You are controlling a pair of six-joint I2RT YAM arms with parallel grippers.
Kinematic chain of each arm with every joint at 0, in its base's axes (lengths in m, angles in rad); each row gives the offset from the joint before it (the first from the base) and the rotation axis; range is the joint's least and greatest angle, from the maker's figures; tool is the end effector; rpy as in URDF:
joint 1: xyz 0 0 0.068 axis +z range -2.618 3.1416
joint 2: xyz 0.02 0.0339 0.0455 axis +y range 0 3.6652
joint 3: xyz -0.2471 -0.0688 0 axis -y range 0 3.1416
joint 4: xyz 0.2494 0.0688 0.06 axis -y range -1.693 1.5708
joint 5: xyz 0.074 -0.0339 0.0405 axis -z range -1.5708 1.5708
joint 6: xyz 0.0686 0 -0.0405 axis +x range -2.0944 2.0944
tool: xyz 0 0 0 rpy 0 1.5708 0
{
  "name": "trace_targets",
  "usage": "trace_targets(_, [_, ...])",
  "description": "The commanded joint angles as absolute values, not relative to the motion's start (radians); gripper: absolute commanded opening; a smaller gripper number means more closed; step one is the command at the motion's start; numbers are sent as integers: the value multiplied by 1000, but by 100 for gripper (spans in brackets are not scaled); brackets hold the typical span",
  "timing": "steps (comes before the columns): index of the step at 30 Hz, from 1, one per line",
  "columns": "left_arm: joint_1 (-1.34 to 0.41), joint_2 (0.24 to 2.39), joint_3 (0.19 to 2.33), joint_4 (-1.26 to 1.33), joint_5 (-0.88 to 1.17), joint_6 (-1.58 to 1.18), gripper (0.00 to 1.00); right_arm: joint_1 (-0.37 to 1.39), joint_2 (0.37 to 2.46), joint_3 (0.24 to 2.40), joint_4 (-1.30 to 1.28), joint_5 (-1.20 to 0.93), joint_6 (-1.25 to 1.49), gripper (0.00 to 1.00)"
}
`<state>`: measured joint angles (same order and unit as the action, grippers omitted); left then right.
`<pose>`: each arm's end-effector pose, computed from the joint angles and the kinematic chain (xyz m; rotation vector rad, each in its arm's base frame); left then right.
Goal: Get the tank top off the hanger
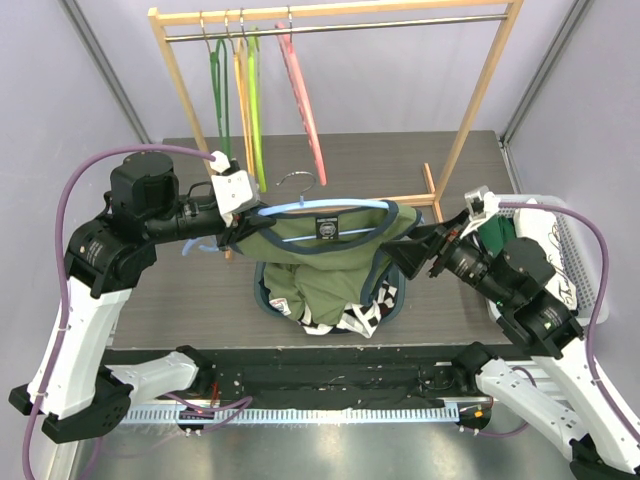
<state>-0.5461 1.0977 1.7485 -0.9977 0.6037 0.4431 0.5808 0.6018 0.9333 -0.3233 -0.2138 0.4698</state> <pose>0.1440 -0.1331 0.4879 1.2417 1.4454 -0.6461 0.1372 0.1074 0.3924 -0.2684 1.6290 0.9823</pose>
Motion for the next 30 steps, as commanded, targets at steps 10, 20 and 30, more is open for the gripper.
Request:
trace_targets(10, [-535,1081,1773,-919,650,419,0,584,532,844,-144,-218,520,100])
trace_targets(20, [-535,1086,1775,-917,653,420,0,584,623,874,-101,-311,589,36])
trace_targets(30, [-534,1089,1764,-916,650,419,0,584,601,1038,-276,-246,497,1])
